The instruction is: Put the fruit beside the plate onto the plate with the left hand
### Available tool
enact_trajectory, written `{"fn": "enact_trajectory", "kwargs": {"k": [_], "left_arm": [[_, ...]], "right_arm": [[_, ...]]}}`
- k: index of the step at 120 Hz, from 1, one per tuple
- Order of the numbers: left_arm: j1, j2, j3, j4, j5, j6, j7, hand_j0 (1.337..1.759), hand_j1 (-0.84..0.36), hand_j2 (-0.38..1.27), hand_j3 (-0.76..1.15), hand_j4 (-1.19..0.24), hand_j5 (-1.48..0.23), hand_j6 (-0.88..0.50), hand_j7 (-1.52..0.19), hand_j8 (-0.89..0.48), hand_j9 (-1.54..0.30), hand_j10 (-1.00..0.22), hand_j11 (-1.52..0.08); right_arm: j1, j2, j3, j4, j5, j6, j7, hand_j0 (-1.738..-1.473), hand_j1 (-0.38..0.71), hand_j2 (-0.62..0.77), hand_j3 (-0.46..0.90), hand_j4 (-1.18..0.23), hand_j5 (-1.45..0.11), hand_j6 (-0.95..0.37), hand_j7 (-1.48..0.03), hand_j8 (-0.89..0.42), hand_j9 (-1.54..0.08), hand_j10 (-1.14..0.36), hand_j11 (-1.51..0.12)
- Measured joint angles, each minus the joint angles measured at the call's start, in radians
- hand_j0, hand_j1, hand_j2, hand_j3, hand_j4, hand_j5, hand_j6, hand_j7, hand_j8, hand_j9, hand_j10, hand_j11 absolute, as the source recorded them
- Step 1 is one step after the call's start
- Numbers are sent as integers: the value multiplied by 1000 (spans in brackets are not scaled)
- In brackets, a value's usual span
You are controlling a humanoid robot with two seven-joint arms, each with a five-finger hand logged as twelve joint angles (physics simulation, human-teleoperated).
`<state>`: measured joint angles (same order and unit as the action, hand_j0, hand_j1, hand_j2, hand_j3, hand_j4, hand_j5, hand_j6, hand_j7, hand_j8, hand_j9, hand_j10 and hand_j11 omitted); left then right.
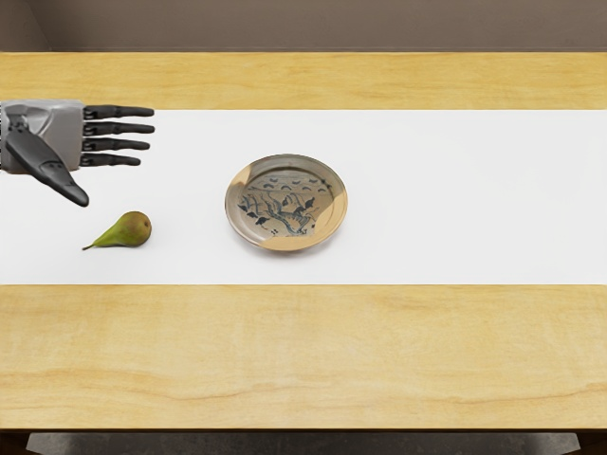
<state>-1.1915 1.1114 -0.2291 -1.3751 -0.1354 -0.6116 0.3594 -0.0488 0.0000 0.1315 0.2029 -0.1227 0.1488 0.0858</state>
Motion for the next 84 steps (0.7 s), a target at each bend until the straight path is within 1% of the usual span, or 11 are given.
{"fn": "enact_trajectory", "kwargs": {"k": [16,26,32,48,58,66,70,74,84], "left_arm": [[0,11,0,2,4,0,20,1658,349,0,0,1,0,1,0,0,0,0,0],[2,45,0,7,21,0,32,1658,349,-1,0,0,0,1,0,0,0,0,0],[-1,48,1,9,43,0,36,1658,349,0,0,1,0,1,0,0,0,0,0],[-11,46,-1,11,184,0,42,1658,349,-1,0,0,0,0,0,-1,0,-1,0],[-27,21,-2,7,280,0,43,1658,349,0,0,-1,0,-1,0,-1,0,-1,0],[-40,17,0,-10,340,5,44,1658,349,-1,0,-2,-1,-3,0,-3,0,-2,0],[-41,22,2,-27,372,29,44,1658,349,-1,0,-2,-1,-3,-1,-3,0,-2,0],[-40,17,1,-42,410,57,53,1658,349,0,0,-3,-1,-3,-1,-3,-1,-3,0],[-42,-23,4,-72,476,139,106,1658,346,0,0,-6,-4,-7,-4,-7,-4,-6,-4]], "right_arm": [[8,0,3,0,2,0,0,-1658,-329,-3,0,-17,-22,-17,-22,-17,-22,-17,-22],[-12,0,1,-1,3,0,0,-1658,-329,-3,0,-17,-22,-17,-22,-17,-22,-17,-22],[-21,0,0,-2,3,0,0,-1658,-329,-3,0,-17,-22,-17,-22,-17,-22,-17,-22],[-30,0,-1,-3,3,0,0,-1658,-329,-3,0,-17,-22,-17,-22,-17,-22,-17,-22],[-32,0,-1,-3,3,0,0,-1658,-329,-3,0,-17,-22,-17,-22,-17,-22,-17,-22],[-33,0,-1,-4,3,0,0,-1658,-329,-3,0,-17,-22,-17,-22,-17,-22,-17,-22],[-33,0,-1,-4,3,0,-1,-1658,-329,-3,0,-17,-22,-17,-22,-17,-22,-17,-22],[-34,0,-1,-3,3,0,0,-1658,-329,-3,0,-17,-22,-17,-22,-17,-22,-17,-22],[-34,0,-1,-3,3,0,0,-1658,-329,-3,0,-17,-22,-17,-22,-17,-22,-17,-22]]}}
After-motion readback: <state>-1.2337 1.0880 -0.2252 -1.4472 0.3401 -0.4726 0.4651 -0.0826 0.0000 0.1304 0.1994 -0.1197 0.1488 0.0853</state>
